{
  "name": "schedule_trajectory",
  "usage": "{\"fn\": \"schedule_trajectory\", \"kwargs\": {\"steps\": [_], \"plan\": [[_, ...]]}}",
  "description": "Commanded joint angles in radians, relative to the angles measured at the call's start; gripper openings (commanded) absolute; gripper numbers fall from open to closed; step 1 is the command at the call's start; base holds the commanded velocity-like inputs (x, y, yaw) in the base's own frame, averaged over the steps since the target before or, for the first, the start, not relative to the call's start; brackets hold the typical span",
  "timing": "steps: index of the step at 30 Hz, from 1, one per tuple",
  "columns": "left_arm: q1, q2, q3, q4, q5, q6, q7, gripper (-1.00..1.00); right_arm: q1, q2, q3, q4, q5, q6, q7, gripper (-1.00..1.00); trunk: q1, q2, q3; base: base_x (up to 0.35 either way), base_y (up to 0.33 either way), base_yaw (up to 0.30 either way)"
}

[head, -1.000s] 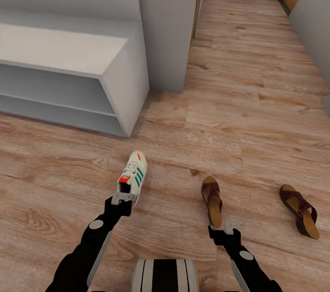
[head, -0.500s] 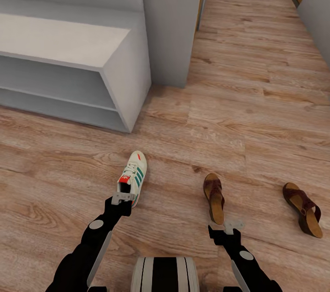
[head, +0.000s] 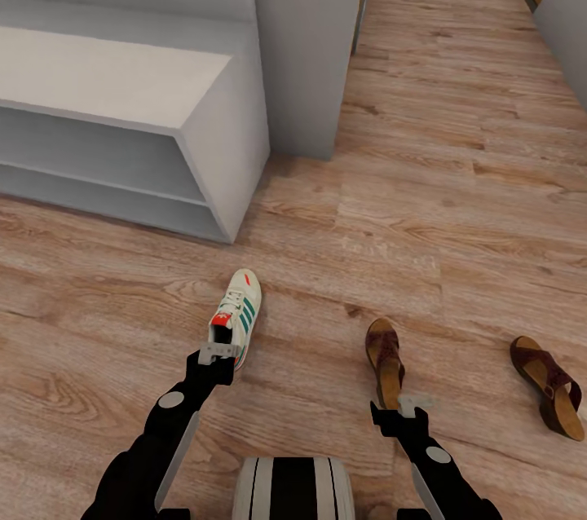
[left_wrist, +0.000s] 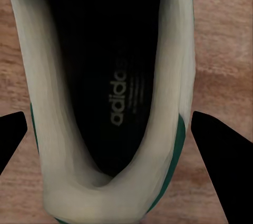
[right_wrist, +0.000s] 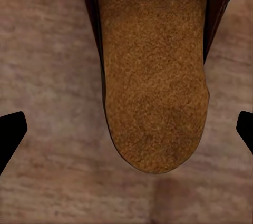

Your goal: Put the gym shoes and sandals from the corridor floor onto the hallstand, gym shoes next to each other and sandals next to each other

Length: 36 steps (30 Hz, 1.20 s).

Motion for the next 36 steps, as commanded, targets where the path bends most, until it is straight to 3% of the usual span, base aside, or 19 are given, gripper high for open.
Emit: {"fn": "schedule_trajectory", "kwargs": {"steps": [1,25,36], "plan": [[0.000,0.000,0.000,-0.001,-0.002,0.005,-0.001,-1.00,0.000,0.000,-0.001,-0.001,-0.001,0.000,0.000,1.00,0.000,0.000,-0.001,0.011,0.001,0.000],[0.000,0.000,0.000,-0.001,-0.002,0.005,-0.002,-1.00,0.000,0.000,-0.001,-0.002,-0.001,0.000,0.000,1.00,0.000,0.000,-0.002,0.031,0.000,-0.071],[0.000,0.000,0.000,-0.001,-0.002,0.005,-0.002,-1.00,0.000,0.000,-0.001,-0.002,-0.001,0.000,0.000,1.00,0.005,-0.003,-0.060,0.000,0.000,0.000]]}}
